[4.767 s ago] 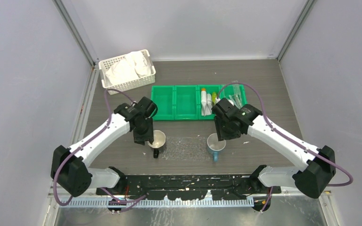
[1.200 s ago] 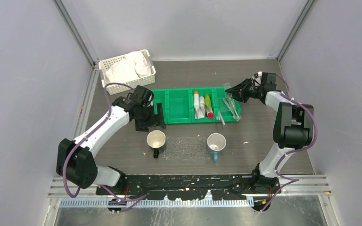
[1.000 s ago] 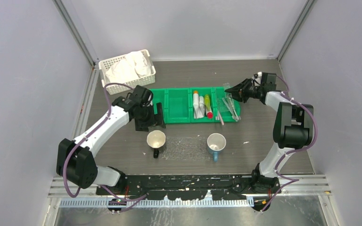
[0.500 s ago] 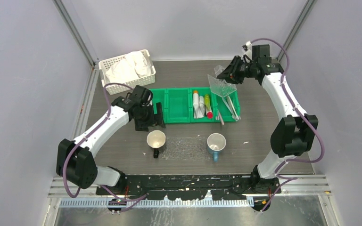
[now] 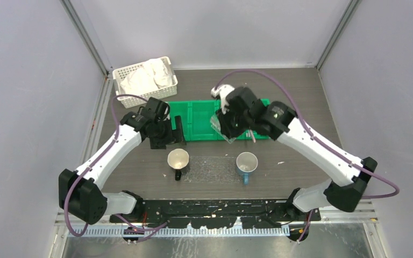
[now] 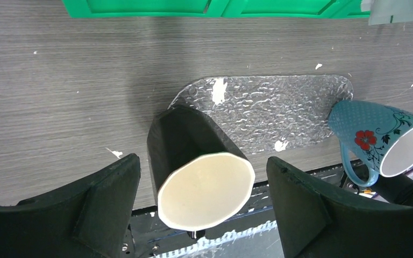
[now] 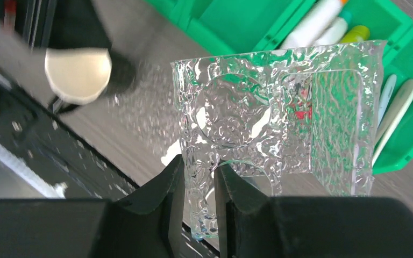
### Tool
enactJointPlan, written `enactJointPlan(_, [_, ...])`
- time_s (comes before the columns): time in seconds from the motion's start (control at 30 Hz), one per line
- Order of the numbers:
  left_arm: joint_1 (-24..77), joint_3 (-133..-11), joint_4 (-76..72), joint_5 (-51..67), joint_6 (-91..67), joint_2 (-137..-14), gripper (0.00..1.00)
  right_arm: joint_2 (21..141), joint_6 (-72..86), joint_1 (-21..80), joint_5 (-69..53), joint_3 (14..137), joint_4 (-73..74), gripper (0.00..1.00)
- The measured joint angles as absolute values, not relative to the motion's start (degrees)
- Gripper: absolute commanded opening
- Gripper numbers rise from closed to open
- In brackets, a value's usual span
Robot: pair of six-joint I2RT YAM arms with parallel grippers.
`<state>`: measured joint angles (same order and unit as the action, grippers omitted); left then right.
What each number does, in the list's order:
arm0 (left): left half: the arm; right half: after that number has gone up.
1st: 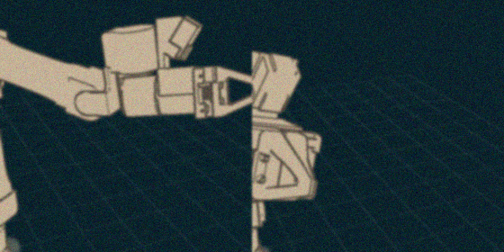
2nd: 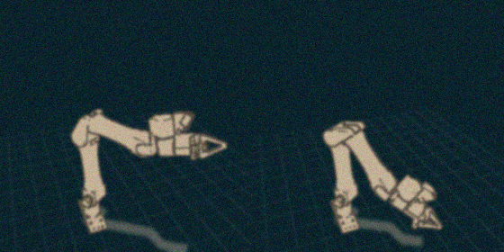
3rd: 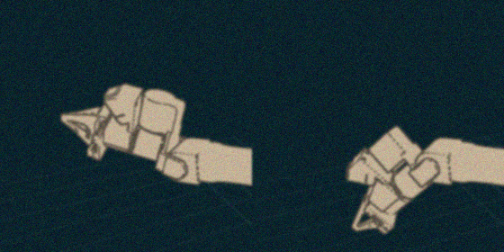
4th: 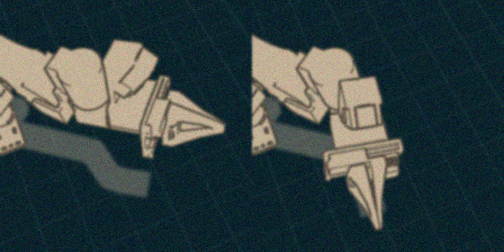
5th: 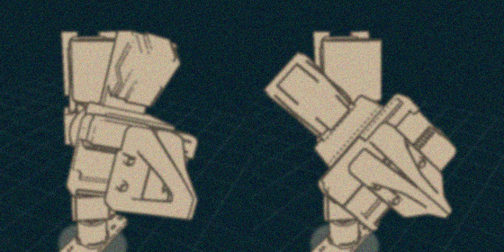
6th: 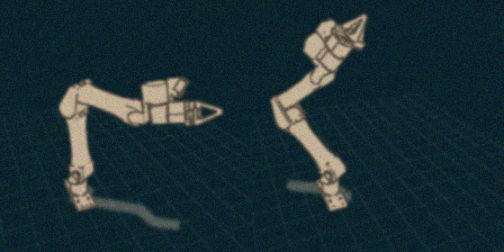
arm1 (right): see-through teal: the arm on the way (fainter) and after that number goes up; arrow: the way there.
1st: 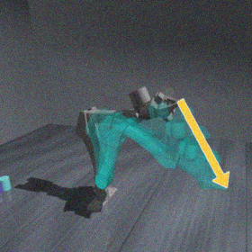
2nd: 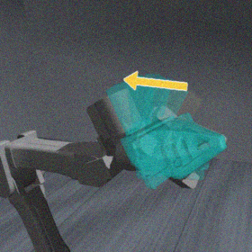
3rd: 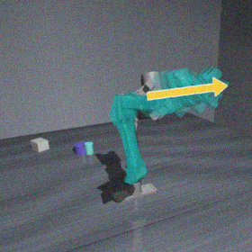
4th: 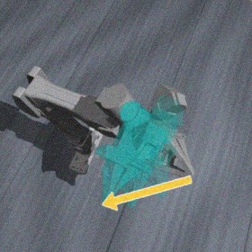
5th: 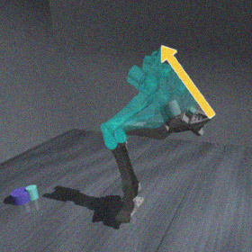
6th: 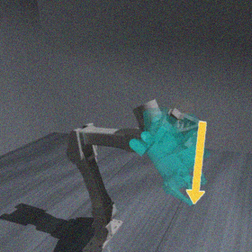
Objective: Prepare toiletry sets of a toothbrush and toothpaste on the tray
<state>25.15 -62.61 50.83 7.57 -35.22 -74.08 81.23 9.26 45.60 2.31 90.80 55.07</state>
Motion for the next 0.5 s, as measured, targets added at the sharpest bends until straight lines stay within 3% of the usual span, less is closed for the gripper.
enactJointPlan(0.17, [24.3, -64.1, 53.6, 7.3, -34.9, -71.7, 0.99, 74.1, 5.2, 58.5, 11.4, 82.6, 55.4, 0.12])
enactJointPlan(0.5, [24.0, -67.5, 58.0, 7.4, -34.4, -66.9, 1.0, 69.7, 2.6, 66.2, 9.3, 70.3, 51.6, 0.15])
